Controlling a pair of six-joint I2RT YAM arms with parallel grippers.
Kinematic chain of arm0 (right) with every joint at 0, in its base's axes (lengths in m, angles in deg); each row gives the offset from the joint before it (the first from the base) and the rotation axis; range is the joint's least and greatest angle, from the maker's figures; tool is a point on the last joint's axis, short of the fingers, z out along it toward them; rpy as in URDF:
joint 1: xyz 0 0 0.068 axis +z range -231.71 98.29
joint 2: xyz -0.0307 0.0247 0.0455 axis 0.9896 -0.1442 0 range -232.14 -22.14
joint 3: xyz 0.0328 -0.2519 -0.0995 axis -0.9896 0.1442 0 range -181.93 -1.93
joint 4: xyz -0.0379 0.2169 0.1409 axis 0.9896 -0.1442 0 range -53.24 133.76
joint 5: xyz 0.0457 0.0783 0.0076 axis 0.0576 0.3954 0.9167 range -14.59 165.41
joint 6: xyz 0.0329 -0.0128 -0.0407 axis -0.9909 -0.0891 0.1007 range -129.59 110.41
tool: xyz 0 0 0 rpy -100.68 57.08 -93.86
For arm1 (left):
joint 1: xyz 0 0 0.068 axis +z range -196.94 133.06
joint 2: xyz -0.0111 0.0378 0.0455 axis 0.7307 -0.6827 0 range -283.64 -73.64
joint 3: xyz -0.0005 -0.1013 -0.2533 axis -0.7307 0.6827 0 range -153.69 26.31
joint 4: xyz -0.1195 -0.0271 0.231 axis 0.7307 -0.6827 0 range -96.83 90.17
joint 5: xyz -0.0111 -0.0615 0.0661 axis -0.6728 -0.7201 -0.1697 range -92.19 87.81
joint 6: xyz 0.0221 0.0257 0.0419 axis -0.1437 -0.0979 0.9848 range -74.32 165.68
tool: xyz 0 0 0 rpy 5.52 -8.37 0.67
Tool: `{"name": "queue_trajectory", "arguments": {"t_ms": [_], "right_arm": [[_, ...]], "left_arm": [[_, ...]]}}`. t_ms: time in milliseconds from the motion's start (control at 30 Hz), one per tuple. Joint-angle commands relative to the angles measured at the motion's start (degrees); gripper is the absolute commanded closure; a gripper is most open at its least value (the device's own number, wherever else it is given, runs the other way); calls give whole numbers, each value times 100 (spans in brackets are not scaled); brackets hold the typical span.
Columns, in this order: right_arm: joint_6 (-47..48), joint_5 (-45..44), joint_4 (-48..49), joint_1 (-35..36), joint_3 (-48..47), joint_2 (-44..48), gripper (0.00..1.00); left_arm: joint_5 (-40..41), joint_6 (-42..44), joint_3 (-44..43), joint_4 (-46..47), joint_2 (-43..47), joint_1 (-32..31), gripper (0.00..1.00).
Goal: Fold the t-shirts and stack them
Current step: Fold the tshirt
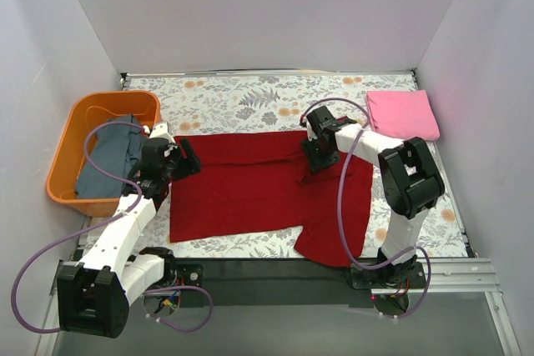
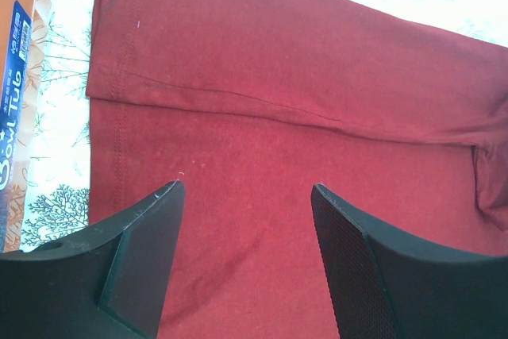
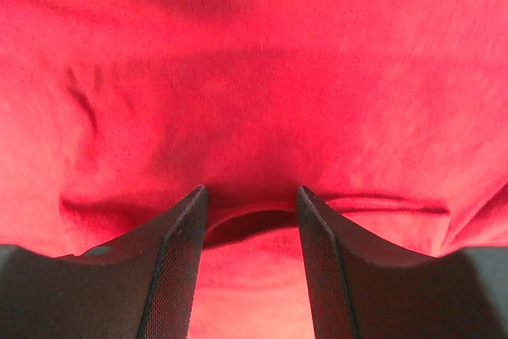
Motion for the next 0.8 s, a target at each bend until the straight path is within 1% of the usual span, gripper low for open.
{"name": "queue_trajectory", "arguments": {"t_ms": [0, 333, 500, 600, 700, 733, 767], "right_arm": [[48, -133, -254, 42, 271, 441, 52], [-93, -406, -281, 43, 1132, 1241, 52], [-330, -143, -272, 42, 1641, 1671, 52], [-444, 103, -228, 42, 1923, 2092, 52], [-480, 52, -80, -45, 1942, 2392, 53], [-462, 69, 8, -141, 1820, 2575, 52], [-453, 104, 88, -403, 1714, 2647, 53]], "left_arm": [[-51, 72, -15, 67, 94, -10, 40], [-51, 72, -6, 67, 94, -10, 40], [-51, 81, -6, 67, 77, -10, 40], [-51, 64, -6, 76, 77, -10, 40], [-51, 2, -32, 85, -11, -10, 40], [-8, -7, -120, 120, -89, -10, 40], [27, -59, -190, 137, -273, -10, 39]]}}
